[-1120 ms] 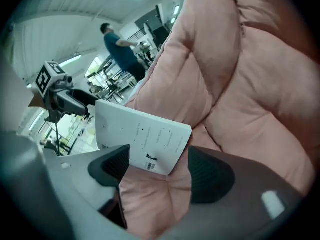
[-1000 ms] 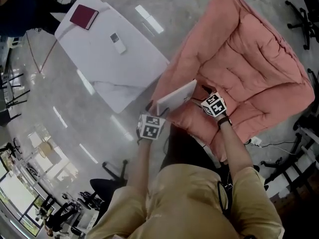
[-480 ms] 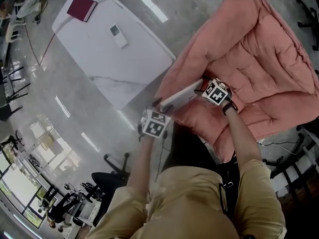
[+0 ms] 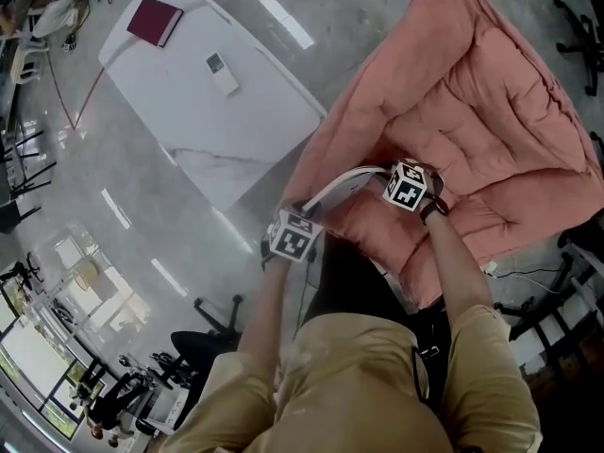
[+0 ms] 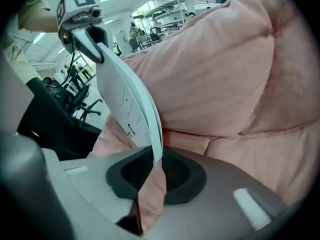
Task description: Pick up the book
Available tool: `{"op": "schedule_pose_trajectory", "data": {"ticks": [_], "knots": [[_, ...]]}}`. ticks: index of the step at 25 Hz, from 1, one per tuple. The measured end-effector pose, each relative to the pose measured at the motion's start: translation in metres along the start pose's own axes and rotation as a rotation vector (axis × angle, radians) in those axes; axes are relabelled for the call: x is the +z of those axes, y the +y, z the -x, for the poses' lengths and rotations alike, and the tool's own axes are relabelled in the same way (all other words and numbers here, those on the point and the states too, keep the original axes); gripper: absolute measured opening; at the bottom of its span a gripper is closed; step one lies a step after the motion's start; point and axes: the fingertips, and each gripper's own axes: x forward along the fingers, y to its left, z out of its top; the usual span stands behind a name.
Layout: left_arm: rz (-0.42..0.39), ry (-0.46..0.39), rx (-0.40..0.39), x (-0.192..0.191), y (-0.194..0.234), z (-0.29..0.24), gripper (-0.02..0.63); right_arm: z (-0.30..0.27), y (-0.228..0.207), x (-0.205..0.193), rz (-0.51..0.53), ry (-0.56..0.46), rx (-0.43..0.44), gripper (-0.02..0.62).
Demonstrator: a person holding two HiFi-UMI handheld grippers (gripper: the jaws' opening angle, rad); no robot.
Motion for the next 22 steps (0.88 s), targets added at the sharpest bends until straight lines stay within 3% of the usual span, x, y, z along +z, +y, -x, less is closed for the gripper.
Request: {"op": "schedule_pose_trajectory", "data": {"ticks": [4, 11, 17, 22], "knots": [[-0.032, 0.009, -0.002, -0.013, -0.01, 0.001, 0.052, 0.01, 0.023, -0.008, -0.027, -0.016, -0.046, 0.049], [-0.145, -0.032, -0.049, -0.014, -0.05, 0.033, 0.055, 0.069, 0.07, -0.026, -0.22, -0.091, -0.154, 0.051], [-0.32, -0.094, -0.127, 0.032, -0.099, 0.08, 0.052, 0.163, 0.091, -0.044, -0.281, -0.095, -0.285, 0.049], [-0.488, -0.16, -0.219, 0.084, -0.164, 0.148, 0.051, 0.284, 0.124, -0.054, -0.294, -0.101, -0.383, 0.048]]}}
